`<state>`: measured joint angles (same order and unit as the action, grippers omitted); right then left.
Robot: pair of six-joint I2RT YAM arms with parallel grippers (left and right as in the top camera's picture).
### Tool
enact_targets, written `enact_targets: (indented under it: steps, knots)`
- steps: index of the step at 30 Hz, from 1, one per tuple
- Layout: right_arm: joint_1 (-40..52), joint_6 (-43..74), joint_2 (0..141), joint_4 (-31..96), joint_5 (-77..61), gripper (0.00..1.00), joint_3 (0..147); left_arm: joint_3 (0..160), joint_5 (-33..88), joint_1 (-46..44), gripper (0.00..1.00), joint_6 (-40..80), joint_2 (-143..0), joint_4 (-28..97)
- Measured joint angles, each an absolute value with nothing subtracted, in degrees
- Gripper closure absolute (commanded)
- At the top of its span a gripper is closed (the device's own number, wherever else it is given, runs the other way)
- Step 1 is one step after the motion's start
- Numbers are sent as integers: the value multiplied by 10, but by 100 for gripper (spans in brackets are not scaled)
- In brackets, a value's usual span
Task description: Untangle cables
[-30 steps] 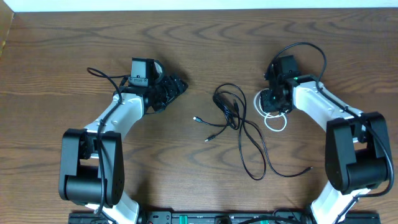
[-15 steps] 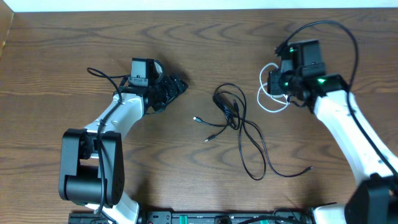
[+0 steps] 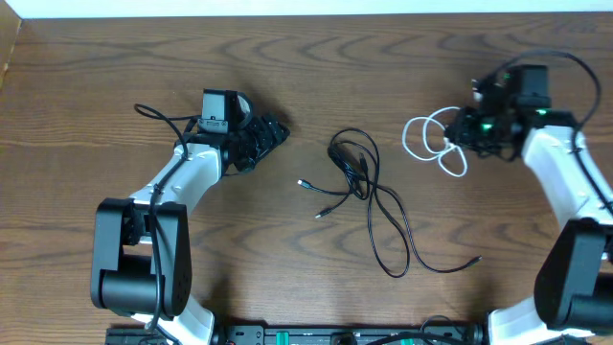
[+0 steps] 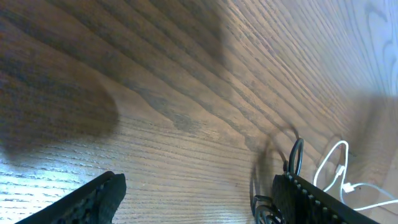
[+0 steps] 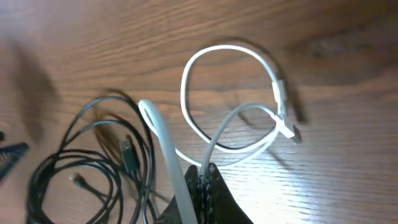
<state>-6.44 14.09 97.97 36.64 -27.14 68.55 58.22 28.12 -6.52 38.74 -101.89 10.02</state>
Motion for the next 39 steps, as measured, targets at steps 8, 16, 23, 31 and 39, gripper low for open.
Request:
enact_targets:
  steps: [8, 16, 23, 31, 39]
  knots:
    - [-225, 141, 980, 456, -382, 99, 685, 582, 281, -65, 20, 387, -1019, 100]
    - [-318, 140, 980, 481, -380, 99, 685, 582, 281, -65, 19, 387, -1019, 100]
    - [-312, 139, 980, 426, -376, 8, 685, 582, 281, -65, 19, 387, -1019, 100]
    - [-292, 136, 980, 405, -322, 9, 685, 582, 257, -65, 20, 387, -1019, 108]
    - [-282, 126, 980, 471, -279, 21, 682, 582, 244, -65, 20, 387, -1019, 109]
